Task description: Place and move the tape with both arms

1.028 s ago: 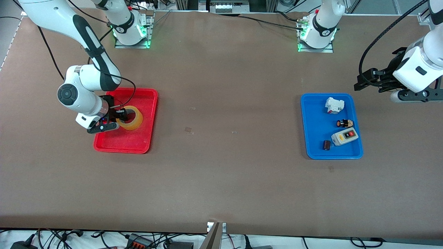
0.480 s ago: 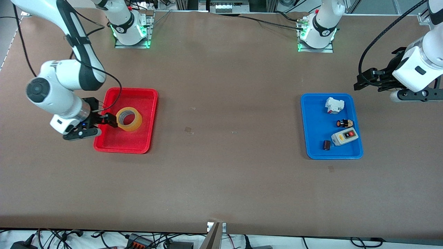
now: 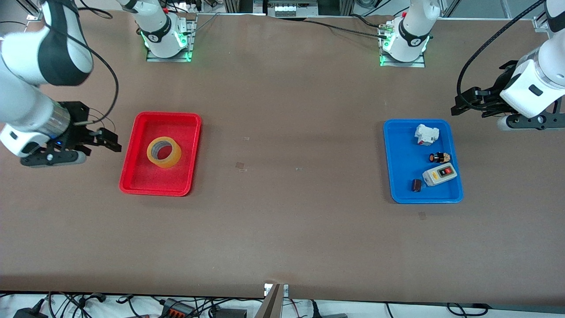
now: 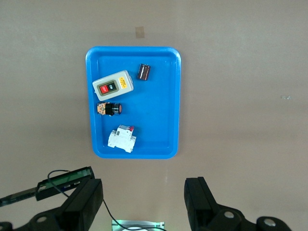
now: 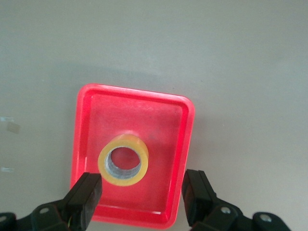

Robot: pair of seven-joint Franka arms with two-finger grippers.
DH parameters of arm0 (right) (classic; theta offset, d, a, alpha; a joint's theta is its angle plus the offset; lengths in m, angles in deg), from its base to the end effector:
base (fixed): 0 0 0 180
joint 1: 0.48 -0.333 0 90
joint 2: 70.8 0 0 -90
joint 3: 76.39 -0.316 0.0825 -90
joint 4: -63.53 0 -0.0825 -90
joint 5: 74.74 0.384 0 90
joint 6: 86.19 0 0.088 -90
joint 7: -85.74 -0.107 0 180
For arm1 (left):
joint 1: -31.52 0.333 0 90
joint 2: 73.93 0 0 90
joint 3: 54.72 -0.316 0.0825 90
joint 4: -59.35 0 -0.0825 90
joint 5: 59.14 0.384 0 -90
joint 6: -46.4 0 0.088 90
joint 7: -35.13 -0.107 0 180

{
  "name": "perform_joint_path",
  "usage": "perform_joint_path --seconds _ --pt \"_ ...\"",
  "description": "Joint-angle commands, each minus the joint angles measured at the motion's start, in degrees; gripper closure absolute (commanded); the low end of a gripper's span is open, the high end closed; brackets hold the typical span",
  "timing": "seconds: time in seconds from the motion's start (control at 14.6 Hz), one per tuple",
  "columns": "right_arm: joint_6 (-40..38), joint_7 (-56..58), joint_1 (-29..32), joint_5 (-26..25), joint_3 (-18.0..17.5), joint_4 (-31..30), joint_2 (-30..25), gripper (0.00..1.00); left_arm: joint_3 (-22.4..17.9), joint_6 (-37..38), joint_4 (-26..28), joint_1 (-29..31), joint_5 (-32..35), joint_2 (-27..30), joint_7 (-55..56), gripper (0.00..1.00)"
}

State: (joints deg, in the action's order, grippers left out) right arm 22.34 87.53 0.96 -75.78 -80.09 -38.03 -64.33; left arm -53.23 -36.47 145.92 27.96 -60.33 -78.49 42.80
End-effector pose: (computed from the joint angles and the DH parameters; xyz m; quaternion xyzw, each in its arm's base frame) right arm 0.5968 0.0208 0.4912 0.9993 0.0380 0.0045 0.0050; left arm 0.5623 -0.0515 0.5979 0.9971 0.0222 -0.0728 0.0034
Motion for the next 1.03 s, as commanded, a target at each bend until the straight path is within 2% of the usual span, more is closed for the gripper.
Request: perform_joint_path --seconds 0.0,0.27,0.48,0.69,0.96 --pt "-5.2 -4.0 0.2 0.0 -0.4 0.1 -5.1 0.02 0.1 -0.7 1.5 0.1 -0.3 1.6 -0.2 0.0" --pt "-12.9 -4.8 -0.2 0.0 -1.1 4.2 -8.2 0.02 0.1 -0.9 1.6 0.1 -0.2 1.4 -0.2 0.0" --pt "-17.9 -6.4 -0.3 0.2 -1.1 9.3 -7.6 0.02 0.1 -0.9 1.6 0.0 -0.2 1.3 -0.2 0.0" --pt "-23.6 -6.6 -0.2 0.3 -1.1 15.9 -4.5 0.01 0.1 -1.0 1.6 -0.2 -0.2 1.2 -0.2 0.0" --pt "-24.8 -7.2 -0.9 -0.3 -1.1 15.1 -3.9 0.01 0.2 -1.1 1.6 -0.4 0.7 1.1 -0.1 0.0"
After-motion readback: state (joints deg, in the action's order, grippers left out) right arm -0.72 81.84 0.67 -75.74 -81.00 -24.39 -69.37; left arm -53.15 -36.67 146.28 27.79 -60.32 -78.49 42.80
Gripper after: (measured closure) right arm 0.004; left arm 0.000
